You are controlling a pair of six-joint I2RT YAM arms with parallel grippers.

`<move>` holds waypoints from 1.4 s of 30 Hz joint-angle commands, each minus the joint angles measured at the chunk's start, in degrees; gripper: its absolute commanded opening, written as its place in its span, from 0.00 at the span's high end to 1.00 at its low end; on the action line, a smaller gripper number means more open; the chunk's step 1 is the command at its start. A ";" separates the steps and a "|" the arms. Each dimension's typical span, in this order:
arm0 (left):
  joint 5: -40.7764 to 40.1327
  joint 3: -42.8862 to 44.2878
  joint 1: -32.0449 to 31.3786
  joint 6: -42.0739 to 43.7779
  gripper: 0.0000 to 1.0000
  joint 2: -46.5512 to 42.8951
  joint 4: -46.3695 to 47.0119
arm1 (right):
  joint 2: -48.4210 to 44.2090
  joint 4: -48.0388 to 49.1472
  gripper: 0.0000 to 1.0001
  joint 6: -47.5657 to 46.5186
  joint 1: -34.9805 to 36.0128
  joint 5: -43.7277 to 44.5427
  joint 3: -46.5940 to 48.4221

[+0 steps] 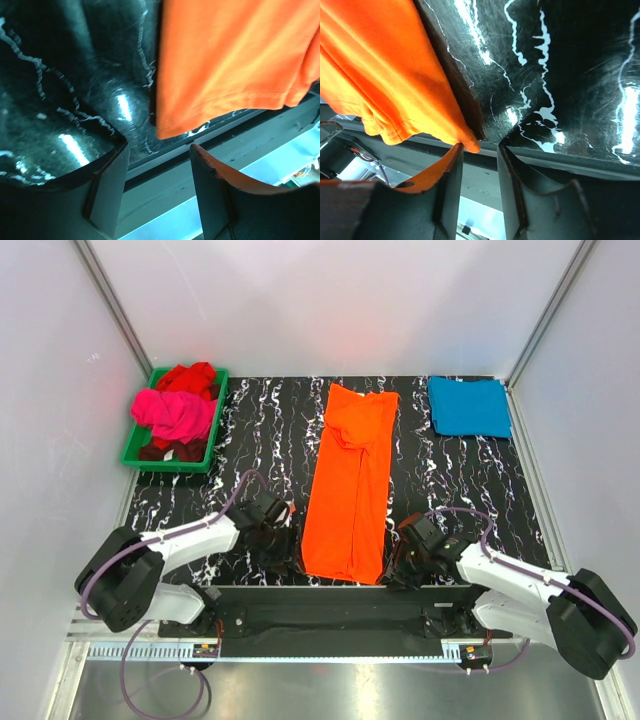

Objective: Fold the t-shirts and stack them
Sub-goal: Fold the tshirt

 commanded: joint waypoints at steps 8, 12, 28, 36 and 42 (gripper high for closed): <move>1.11 -2.32 0.26 -0.80 0.43 2.78 7.07 | -0.64 5.87 0.64 -0.68 0.40 0.42 -0.49; 0.23 -1.44 0.35 -0.19 0.47 4.45 6.37 | 0.32 7.10 0.67 -0.85 0.40 -0.02 -0.85; 2.61 2.78 0.44 -0.62 1.00 2.26 2.68 | -0.29 1.84 1.00 -2.96 0.40 1.12 5.12; 3.57 7.96 1.93 -2.11 1.00 0.68 0.22 | -0.47 -4.67 1.00 -4.02 0.40 4.71 10.83; 4.36 12.00 6.06 -0.28 1.00 1.99 -2.86 | 2.16 -10.21 1.00 -5.60 0.40 8.32 17.16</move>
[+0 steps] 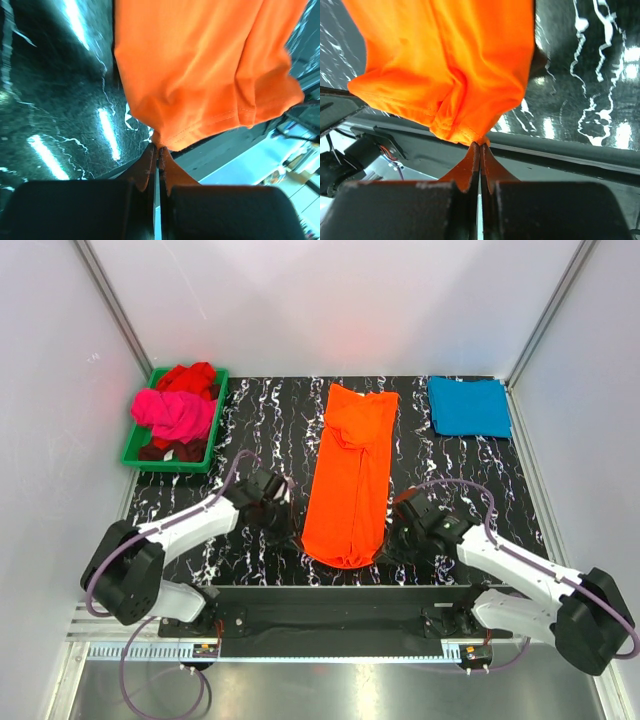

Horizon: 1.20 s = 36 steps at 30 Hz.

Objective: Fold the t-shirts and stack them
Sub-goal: Fold the tshirt

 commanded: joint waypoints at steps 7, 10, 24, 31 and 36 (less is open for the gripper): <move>2.46 12.28 5.88 3.48 1.00 4.60 -4.05 | 7.11 -7.40 1.00 -5.33 -1.17 9.95 13.96; 3.25 18.78 7.55 4.71 1.00 9.33 -5.28 | 10.45 -9.78 1.00 -7.70 -4.41 11.97 18.98; 6.25 51.05 13.79 4.10 1.00 34.47 -6.96 | 33.20 -9.00 1.00 -25.46 -21.21 6.71 43.24; 9.40 59.75 16.52 2.87 1.00 43.27 -4.94 | 42.88 -8.65 1.00 -28.97 -24.29 4.86 50.90; 10.72 63.18 17.22 2.34 1.00 48.27 -2.31 | 48.15 -8.29 1.00 -29.94 -25.70 3.63 55.02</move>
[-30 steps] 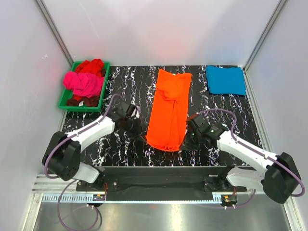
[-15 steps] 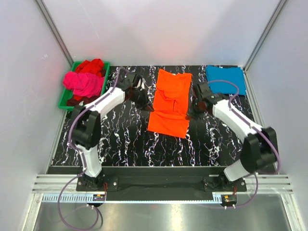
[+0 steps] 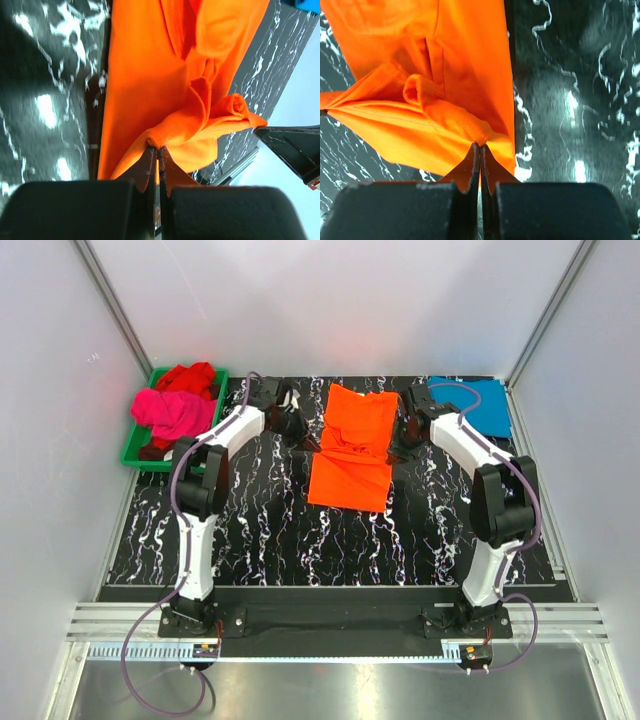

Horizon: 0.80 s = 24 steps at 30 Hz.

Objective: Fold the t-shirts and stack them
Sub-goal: Fold the tshirt

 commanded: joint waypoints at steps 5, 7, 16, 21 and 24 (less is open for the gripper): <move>4.84 4.81 0.77 -0.94 1.00 3.75 7.23 | 3.96 0.67 1.00 -3.30 -2.54 -2.50 5.47; 5.79 5.25 1.03 -1.64 1.00 4.71 8.10 | 5.01 0.23 1.00 -3.92 -2.80 -2.85 6.35; 4.57 6.04 1.29 -3.05 1.00 5.42 10.04 | 7.47 0.76 1.00 -5.06 -4.21 -5.57 8.37; 2.90 5.60 1.65 -3.14 1.00 6.03 9.86 | 9.14 1.20 1.00 -4.63 -4.39 -6.37 9.51; 2.11 5.60 1.82 -3.05 1.00 6.65 9.43 | 10.64 0.76 1.00 -4.27 -4.30 -6.63 10.48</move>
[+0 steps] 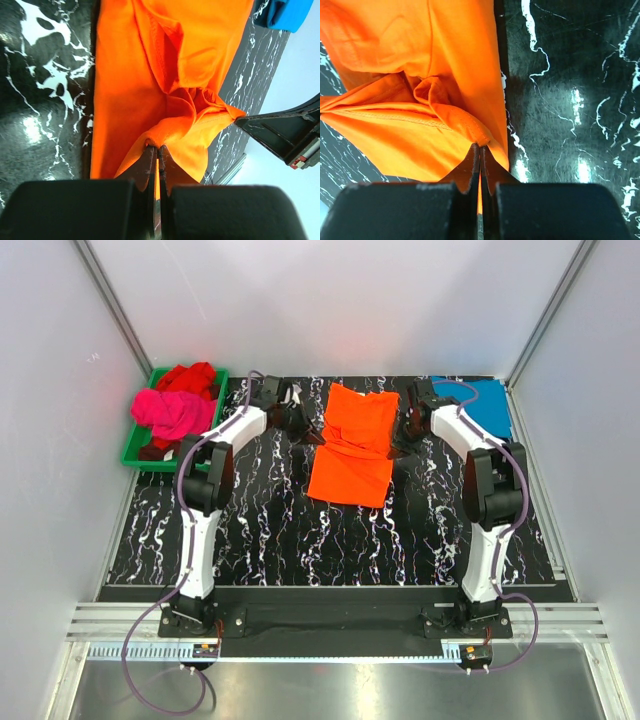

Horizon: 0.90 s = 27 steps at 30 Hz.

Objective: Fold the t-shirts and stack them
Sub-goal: Fold the tshirt

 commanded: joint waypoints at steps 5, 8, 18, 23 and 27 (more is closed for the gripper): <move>-0.22 2.37 0.88 -0.56 1.00 2.59 3.42 | 2.30 0.80 1.00 -0.10 -0.58 -1.12 3.66; -0.05 2.89 1.06 -0.83 1.00 3.47 3.95 | 2.82 0.45 1.00 -0.01 -0.85 -0.68 4.45; -5.04 5.89 1.94 3.21 0.58 0.23 -2.28 | 2.92 -2.27 0.61 0.78 -0.94 -1.39 6.66; -5.94 0.36 0.71 4.18 0.59 -3.73 -0.54 | 0.98 -0.87 0.66 1.84 -0.67 -0.94 2.27; -2.70 -1.76 -0.78 4.18 0.69 -2.78 0.79 | -1.48 2.37 0.74 2.19 -0.15 -1.03 -1.07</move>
